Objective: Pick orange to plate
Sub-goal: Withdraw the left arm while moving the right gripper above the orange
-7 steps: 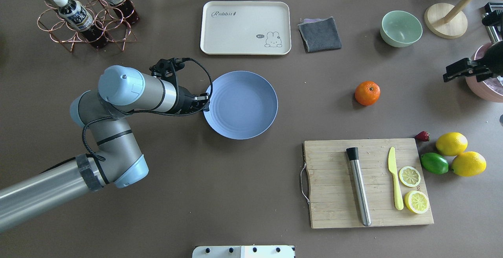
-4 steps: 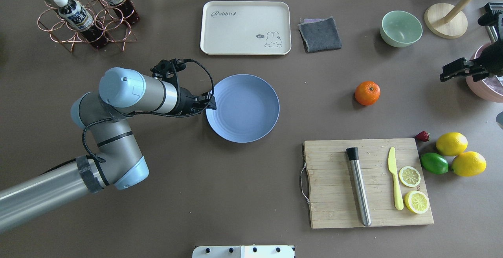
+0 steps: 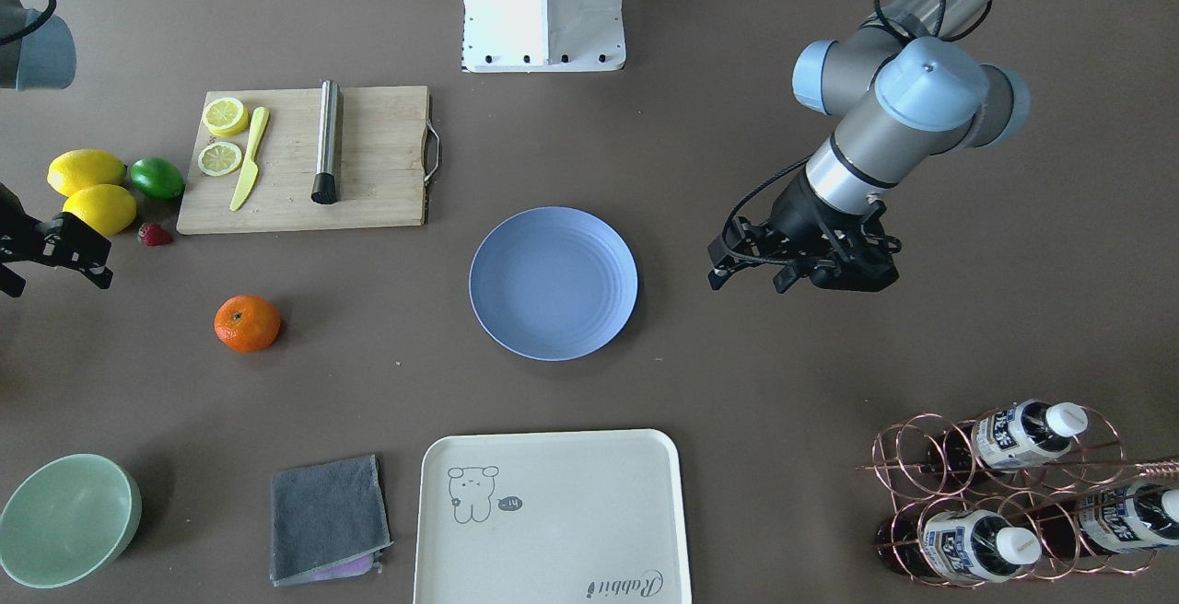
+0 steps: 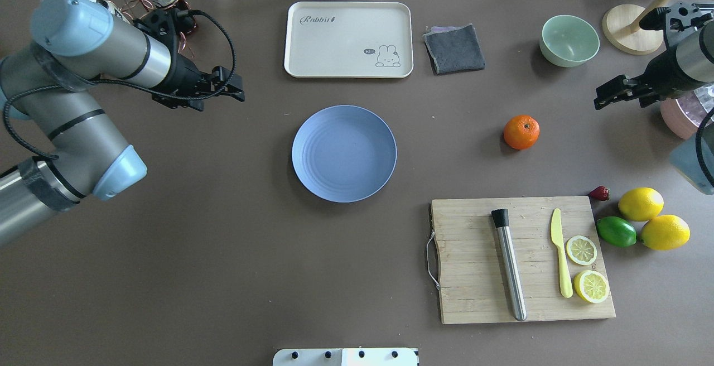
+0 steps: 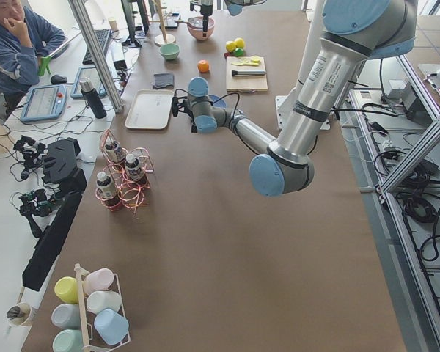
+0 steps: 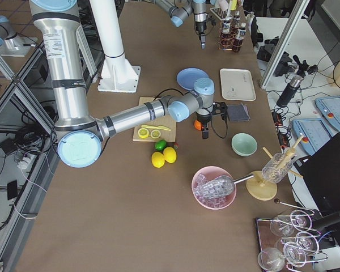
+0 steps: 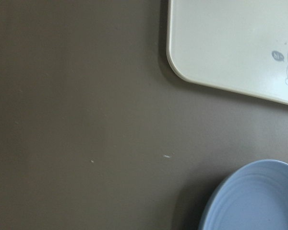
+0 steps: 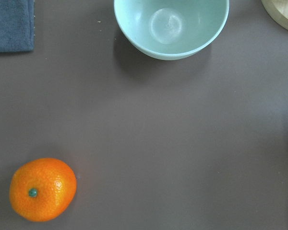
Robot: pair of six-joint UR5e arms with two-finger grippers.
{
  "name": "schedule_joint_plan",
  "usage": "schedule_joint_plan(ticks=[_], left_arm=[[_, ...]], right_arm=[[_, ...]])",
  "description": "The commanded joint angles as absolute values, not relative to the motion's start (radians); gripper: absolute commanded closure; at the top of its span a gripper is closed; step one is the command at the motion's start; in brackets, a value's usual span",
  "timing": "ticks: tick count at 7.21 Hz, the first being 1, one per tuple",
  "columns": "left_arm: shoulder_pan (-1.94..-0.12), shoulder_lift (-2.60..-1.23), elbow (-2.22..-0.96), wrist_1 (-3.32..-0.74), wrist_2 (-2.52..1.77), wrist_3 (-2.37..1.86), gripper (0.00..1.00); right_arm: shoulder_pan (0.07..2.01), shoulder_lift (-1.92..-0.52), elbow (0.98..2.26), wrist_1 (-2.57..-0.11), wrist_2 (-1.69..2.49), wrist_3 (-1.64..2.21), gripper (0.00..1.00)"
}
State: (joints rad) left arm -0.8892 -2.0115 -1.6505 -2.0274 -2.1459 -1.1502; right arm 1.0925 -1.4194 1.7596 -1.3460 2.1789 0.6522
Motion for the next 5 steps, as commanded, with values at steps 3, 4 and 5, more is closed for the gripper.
schedule_joint_plan(ticks=[3, 4, 5], left_arm=[[-1.298, -1.818, -1.775, -1.553, -2.203, -0.237, 0.02], [-1.378, -1.786, -1.769, -1.490, -2.245, -0.097, 0.02], [-1.431, -1.726, -1.741, -1.464, -2.265, 0.048, 0.02]], right_arm=[[1.031, -1.319, 1.738, -1.445, 2.158, 0.689, 0.00], [1.023, -1.304, 1.736, -1.447, 2.157, 0.696, 0.00], [1.006, -1.295, 1.736, -1.447, 2.157, 0.713, 0.00]])
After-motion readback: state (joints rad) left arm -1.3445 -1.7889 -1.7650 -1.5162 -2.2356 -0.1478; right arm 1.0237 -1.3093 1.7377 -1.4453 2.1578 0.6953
